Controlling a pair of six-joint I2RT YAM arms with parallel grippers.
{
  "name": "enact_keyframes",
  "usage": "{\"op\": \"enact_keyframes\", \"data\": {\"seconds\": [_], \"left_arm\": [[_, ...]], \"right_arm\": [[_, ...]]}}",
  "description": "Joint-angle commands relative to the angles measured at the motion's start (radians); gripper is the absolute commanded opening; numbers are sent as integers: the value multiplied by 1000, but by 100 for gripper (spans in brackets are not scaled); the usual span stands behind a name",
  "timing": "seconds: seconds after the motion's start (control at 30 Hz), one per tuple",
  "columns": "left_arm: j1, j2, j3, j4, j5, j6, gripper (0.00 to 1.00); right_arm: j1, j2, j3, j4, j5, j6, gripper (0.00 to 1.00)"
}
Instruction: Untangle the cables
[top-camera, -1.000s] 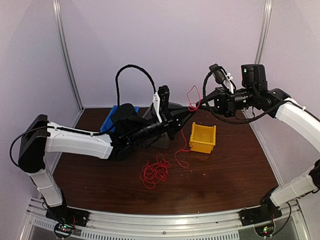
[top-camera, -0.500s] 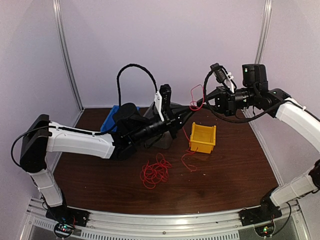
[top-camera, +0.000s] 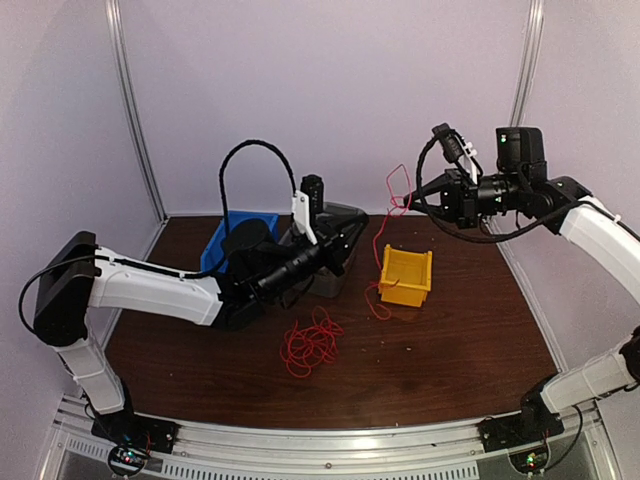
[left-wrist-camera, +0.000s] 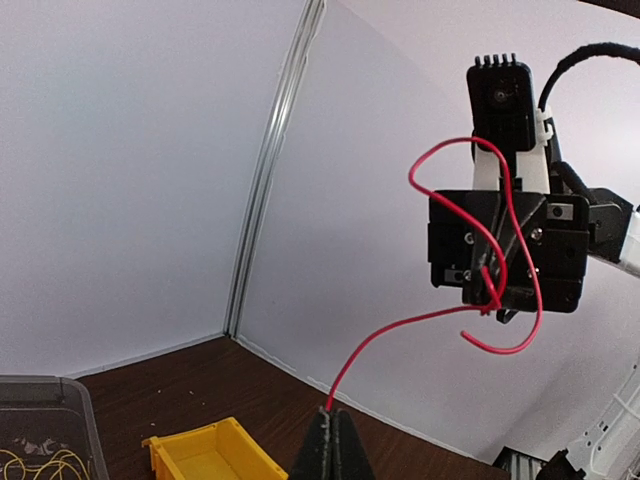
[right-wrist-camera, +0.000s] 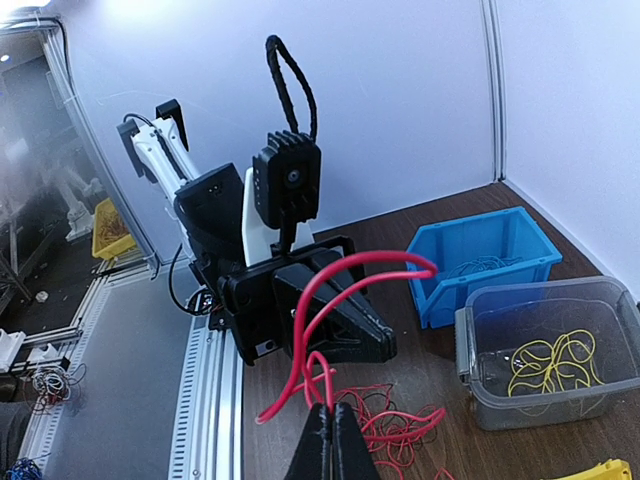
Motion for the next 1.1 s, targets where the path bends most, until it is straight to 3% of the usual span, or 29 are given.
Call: {"op": "enact_keyframes", "data": {"seconds": [0.0,0.07,0.17,0.37,0.5,1.07], "left_arm": [[1,23,64,17,29,-9,5],[2,40,95,15,12,27,11],[8,48,117,44,11,73,11],[15,70,185,9,272,126,13],[14,98,207,2,369,94,13],[13,89,169,22,368,53,13]], "right_arm": [[-1,-8,-22,77,-50,60,0],[-1,-6,-30,99,-66,82,0],[-1,-8,-39,107,-56,89,0],[-1,-13,-65,117,-60,90,0],[0,-9,-62,123,-67,93,0],[-4,-10,-62,114,-65,79,0]]}}
